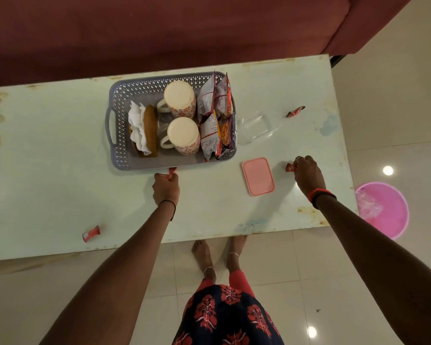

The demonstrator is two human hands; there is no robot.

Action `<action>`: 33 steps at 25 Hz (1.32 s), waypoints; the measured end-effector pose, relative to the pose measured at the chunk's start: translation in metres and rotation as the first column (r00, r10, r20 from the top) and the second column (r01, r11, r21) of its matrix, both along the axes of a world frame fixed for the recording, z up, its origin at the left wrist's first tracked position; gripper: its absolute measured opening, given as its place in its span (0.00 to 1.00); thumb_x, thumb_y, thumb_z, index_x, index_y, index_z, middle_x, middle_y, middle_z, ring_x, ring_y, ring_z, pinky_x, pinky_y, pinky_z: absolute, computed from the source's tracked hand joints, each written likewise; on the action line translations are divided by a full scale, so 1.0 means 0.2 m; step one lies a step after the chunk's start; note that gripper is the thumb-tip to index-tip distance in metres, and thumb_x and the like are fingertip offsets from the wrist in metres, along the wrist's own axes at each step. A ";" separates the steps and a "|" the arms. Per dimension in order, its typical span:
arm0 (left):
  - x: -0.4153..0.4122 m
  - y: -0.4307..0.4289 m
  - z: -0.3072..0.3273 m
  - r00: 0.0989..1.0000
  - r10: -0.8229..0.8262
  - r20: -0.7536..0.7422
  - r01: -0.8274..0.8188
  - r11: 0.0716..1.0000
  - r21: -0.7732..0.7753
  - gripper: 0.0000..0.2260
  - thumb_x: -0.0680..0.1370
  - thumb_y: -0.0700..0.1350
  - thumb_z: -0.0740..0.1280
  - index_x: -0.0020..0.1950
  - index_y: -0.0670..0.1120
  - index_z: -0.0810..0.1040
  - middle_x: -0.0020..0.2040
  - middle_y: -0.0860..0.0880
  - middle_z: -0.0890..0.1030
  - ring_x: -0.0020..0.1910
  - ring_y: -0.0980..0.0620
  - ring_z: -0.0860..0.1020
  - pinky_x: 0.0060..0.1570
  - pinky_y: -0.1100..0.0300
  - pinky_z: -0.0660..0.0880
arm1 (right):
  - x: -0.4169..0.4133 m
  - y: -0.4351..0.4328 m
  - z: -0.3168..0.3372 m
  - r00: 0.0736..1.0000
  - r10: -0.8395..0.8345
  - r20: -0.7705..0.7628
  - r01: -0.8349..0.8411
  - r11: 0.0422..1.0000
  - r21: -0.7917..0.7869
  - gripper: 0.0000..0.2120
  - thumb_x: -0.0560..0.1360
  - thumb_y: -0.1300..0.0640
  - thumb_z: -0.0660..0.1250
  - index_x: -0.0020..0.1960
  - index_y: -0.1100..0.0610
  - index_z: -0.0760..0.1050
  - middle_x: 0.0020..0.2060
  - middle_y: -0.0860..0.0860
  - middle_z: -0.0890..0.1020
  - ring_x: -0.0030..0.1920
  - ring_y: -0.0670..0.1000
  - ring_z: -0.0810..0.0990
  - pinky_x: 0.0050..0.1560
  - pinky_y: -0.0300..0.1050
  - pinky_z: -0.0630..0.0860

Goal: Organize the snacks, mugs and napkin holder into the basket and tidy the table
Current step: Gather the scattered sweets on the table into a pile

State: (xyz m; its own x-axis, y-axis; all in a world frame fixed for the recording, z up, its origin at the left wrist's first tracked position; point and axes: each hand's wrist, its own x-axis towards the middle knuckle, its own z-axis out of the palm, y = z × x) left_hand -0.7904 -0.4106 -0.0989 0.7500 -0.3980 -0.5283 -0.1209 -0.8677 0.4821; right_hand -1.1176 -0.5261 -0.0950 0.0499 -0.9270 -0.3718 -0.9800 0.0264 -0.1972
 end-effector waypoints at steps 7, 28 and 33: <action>-0.32 0.16 0.13 0.988 -0.045 -0.148 0.045 0.999 -0.009 0.13 0.77 0.50 0.63 0.50 0.40 0.75 0.49 0.40 0.82 0.51 0.40 0.79 0.45 0.56 0.71 | 0.05 -0.08 0.10 0.834 -0.371 0.408 0.351 0.928 0.128 0.09 0.72 0.60 0.71 0.44 0.66 0.76 0.39 0.58 0.80 0.35 0.53 0.77 0.37 0.41 0.74; -0.73 -0.87 0.31 0.453 -0.819 0.352 0.883 0.467 -0.048 0.11 0.78 0.42 0.62 0.58 0.39 0.73 0.59 0.40 0.72 0.59 0.42 0.71 0.57 0.53 0.71 | 0.13 -0.31 0.25 0.399 -0.627 0.669 0.636 0.715 0.291 0.12 0.75 0.64 0.65 0.58 0.62 0.76 0.49 0.59 0.83 0.45 0.55 0.84 0.56 0.47 0.79; -0.72 -0.90 0.27 0.390 -0.869 0.306 0.904 0.424 0.052 0.18 0.76 0.43 0.66 0.64 0.40 0.68 0.62 0.41 0.70 0.61 0.44 0.71 0.60 0.54 0.71 | 0.17 -0.38 0.25 0.505 -0.567 0.651 0.590 0.777 0.220 0.10 0.74 0.62 0.67 0.54 0.63 0.77 0.49 0.58 0.84 0.44 0.55 0.84 0.51 0.42 0.78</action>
